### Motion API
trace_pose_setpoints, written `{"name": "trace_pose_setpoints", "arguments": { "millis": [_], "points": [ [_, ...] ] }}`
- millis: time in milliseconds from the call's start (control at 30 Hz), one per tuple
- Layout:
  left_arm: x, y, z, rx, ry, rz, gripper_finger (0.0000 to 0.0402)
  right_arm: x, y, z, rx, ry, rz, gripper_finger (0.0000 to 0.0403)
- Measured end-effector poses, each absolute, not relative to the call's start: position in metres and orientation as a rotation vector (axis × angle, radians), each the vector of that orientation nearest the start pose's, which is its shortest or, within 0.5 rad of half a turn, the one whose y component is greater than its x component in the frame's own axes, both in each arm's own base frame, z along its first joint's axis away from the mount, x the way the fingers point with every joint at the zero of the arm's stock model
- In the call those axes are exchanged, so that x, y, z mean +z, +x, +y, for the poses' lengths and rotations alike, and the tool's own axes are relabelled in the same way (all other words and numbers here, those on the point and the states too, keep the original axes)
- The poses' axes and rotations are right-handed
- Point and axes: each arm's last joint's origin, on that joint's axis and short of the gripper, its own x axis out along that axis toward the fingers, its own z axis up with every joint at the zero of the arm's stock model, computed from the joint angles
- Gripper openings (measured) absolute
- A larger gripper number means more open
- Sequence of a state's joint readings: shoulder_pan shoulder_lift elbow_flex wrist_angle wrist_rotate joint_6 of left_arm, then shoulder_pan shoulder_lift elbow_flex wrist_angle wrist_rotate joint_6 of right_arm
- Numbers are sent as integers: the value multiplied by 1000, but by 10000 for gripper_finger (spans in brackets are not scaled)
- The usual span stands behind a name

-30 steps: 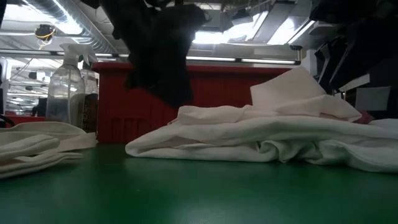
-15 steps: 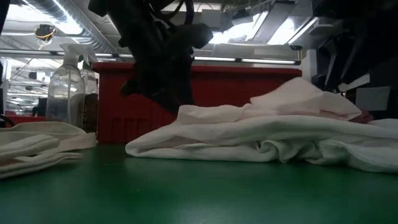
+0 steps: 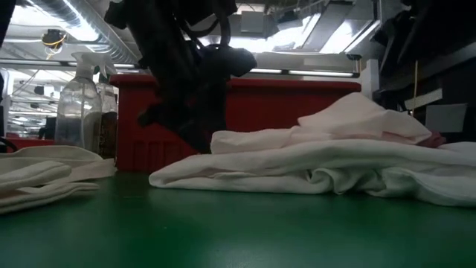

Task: Fold Laundry from Bin
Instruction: Fold the white underwear

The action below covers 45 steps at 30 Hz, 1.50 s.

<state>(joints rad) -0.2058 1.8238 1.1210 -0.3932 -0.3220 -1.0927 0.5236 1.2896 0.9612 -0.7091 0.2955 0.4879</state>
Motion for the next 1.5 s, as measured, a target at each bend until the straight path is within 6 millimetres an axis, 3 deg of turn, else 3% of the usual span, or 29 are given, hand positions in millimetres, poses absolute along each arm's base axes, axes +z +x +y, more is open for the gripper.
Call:
{"name": "trace_pose_setpoints", "arguments": {
  "millis": [633, 1100, 1500],
  "points": [
    [166, 357, -67, 568, -765, 821, 130, 253, 218, 116, -19, 12, 965, 170],
    [167, 359, -59, 502, -839, 881, 9, 253, 218, 116, -19, 12, 965, 170],
    [191, 354, -59, 453, -870, 821, 11, 253, 218, 116, -19, 12, 964, 170]
  ]
}}
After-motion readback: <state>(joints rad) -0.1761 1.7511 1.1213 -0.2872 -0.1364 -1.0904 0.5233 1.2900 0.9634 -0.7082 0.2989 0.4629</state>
